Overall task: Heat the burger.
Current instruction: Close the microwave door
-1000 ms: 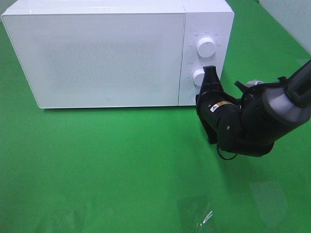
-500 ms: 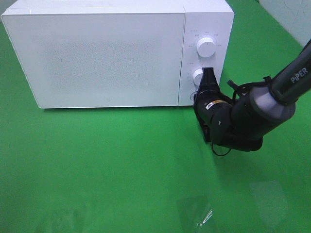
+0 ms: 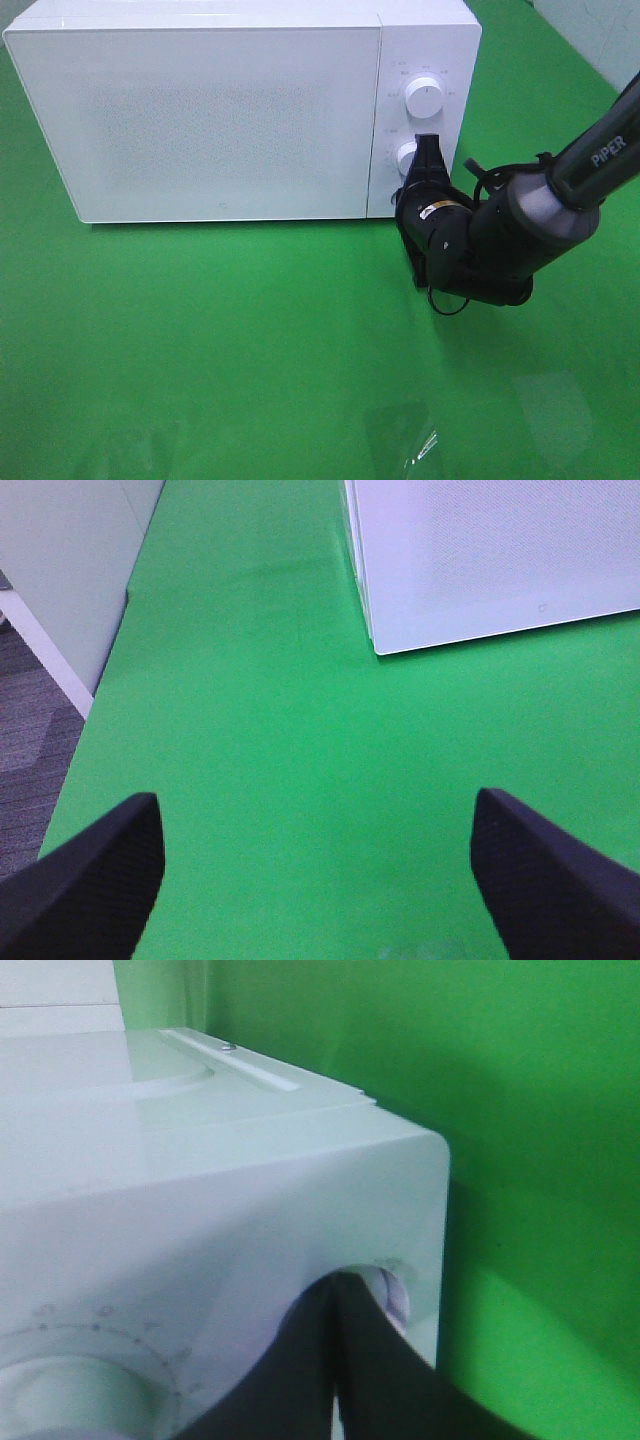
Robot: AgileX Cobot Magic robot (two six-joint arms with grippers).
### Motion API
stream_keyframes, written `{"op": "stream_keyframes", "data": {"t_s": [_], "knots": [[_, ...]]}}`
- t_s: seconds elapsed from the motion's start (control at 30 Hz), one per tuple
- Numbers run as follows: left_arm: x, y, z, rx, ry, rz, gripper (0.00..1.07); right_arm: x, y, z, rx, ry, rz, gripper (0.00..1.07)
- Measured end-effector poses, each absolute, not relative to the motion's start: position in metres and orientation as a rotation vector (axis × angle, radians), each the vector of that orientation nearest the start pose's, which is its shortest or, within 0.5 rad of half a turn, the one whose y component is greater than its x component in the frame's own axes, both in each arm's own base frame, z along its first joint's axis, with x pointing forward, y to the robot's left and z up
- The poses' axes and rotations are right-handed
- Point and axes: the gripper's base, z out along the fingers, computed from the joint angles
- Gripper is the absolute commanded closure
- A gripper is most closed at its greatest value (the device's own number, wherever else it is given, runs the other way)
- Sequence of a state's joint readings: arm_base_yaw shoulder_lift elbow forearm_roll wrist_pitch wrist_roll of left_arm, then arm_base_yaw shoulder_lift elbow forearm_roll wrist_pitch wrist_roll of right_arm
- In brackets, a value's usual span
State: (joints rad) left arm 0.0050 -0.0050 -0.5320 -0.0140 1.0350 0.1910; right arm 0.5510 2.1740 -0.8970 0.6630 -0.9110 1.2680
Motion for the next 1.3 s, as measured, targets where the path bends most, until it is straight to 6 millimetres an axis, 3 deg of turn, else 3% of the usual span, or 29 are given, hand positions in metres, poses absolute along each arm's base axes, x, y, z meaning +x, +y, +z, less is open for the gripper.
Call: {"op": "stream_keyframes", "data": {"t_s": [0.53,1.3], "knots": [[-0.009,-0.001,0.288,0.185,1.974,0.111,0.3,0.354,0.168,0.07,1.443,1.453,1.024,1.07],[-0.009,-0.001,0.288,0.185,1.974,0.111,0.3,0.347,0.172,0.074,1.442,1.442,1.036,1.07]]}}
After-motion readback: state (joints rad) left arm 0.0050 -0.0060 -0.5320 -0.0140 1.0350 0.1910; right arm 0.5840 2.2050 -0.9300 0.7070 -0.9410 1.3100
